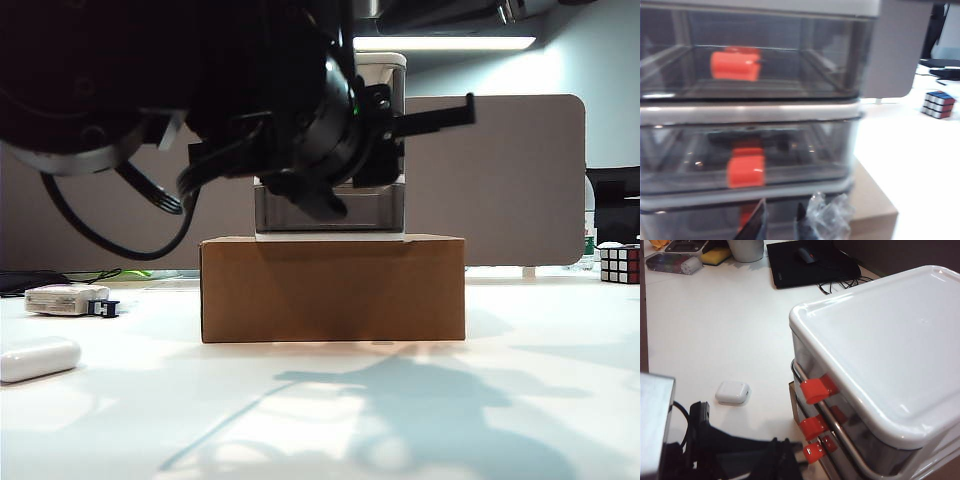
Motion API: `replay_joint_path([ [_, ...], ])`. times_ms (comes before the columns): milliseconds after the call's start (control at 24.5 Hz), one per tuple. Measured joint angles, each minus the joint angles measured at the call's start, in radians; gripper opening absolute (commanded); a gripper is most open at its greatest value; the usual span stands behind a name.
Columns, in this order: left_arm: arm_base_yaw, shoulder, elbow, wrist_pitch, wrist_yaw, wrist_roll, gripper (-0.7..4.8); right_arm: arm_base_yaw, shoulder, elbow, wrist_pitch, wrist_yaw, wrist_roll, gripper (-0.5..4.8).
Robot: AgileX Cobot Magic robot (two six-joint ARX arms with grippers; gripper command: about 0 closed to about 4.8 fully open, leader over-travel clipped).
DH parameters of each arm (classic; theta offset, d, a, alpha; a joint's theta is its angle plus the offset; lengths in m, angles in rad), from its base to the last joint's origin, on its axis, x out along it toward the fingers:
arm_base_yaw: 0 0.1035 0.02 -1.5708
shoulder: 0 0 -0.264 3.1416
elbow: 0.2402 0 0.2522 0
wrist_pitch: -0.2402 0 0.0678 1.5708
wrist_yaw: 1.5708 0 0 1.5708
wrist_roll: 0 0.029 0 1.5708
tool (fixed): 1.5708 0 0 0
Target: Open the second layer of the drawer on the table, pick up the earphone case on the table and put it in, and finally close the drawer.
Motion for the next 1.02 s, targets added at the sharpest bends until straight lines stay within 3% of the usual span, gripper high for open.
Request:
replay_joint_path([
  [653, 0.026, 0.004, 0.013, 0.004, -0.032, 0.024, 0.68, 0.0, 0.01, 0.0, -0.005, -0.023, -0.003, -0.05],
  [857, 0.034, 0.004, 0.013, 0.004, -0.033, 0.024, 1.22, 0.0, 0.01, 0.0, -0.006, -0.023, -0.003, -0.05],
  [1020, 0.035, 0.004, 0.013, 0.004, -0.033, 0.024, 1.26, 0.0, 0.01, 0.0, -0.014, -0.023, -0.003, -0.05],
])
